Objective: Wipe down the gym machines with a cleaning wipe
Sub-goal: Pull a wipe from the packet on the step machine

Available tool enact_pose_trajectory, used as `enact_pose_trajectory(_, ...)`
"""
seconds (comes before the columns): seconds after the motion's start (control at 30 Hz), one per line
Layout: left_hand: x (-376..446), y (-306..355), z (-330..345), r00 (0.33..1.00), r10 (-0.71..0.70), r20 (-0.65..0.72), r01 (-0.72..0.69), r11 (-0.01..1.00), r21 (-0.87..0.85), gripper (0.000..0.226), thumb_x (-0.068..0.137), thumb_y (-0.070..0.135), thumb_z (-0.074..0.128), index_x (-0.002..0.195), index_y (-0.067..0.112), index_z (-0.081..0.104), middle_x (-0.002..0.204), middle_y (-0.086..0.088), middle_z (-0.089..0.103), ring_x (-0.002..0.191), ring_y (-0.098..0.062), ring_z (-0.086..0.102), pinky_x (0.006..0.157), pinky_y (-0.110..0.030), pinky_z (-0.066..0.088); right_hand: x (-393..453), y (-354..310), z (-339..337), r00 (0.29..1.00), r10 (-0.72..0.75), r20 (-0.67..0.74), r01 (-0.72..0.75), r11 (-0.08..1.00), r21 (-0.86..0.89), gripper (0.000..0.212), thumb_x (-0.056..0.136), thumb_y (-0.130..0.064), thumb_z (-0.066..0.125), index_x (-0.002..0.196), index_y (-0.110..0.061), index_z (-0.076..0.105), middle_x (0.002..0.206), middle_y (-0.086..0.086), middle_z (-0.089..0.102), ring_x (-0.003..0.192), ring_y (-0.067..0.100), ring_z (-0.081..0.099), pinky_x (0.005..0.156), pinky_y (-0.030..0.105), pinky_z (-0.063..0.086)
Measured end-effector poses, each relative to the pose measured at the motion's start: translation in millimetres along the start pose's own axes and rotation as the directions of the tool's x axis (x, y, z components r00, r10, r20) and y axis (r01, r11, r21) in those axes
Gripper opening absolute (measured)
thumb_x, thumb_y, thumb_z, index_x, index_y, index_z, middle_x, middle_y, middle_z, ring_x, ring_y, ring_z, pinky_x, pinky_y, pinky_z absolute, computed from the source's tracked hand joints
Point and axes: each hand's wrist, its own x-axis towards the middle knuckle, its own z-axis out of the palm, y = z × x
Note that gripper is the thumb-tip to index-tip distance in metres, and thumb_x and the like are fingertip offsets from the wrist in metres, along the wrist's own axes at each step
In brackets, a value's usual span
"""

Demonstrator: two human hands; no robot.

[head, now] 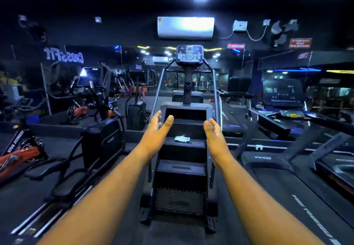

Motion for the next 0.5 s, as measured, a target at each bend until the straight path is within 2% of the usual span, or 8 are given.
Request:
enact_pose_trajectory(0.13,61,-66,13,0.997,-0.078,0.019,0.077,0.996,0.051,0.097,0.085,0.070,0.052,0.163,0.027,0.015,0.168,0.005,0.020,0.151,-0.015,0.028,0.116,-0.033,0.028,64,59,-3,0.996,0.090,0.017,-0.089,0.996,-0.030,0.070,0.102,-0.051,0.049,0.160,-0.020,0.023,0.162,0.002,0.032,0.142,0.011,0.035,0.108,0.025,0.029)
enact_pose_trajectory(0.23,112,-129,15,0.991,-0.126,0.043,0.118,0.979,0.164,0.105,0.078,0.081,0.053,0.162,0.031,0.016,0.168,0.005,0.019,0.149,-0.014,0.030,0.120,-0.040,0.030,114,116,5,0.989,0.148,0.024,-0.145,0.986,-0.079,0.072,0.101,-0.053,0.049,0.160,-0.022,0.021,0.158,0.000,0.037,0.134,0.008,0.039,0.108,0.026,0.031)
enact_pose_trajectory(0.33,169,-185,9,0.985,-0.144,0.092,0.120,0.965,0.233,0.109,0.074,0.085,0.052,0.162,0.033,0.015,0.168,0.004,0.017,0.151,-0.017,0.027,0.122,-0.048,0.029,167,167,15,0.982,0.188,0.026,-0.185,0.977,-0.102,0.073,0.101,-0.054,0.050,0.160,-0.022,0.021,0.144,-0.004,0.045,0.127,0.006,0.040,0.107,0.026,0.031)
enact_pose_trajectory(0.5,270,-268,-2,0.968,-0.203,0.149,0.161,0.953,0.257,0.102,0.080,0.079,0.053,0.162,0.031,0.017,0.168,0.001,0.018,0.151,-0.018,0.027,0.122,-0.047,0.029,259,236,40,0.963,0.270,0.014,-0.265,0.954,-0.141,0.067,0.101,-0.053,0.051,0.157,-0.025,0.027,0.118,-0.020,0.052,0.125,0.006,0.043,0.106,0.028,0.032)
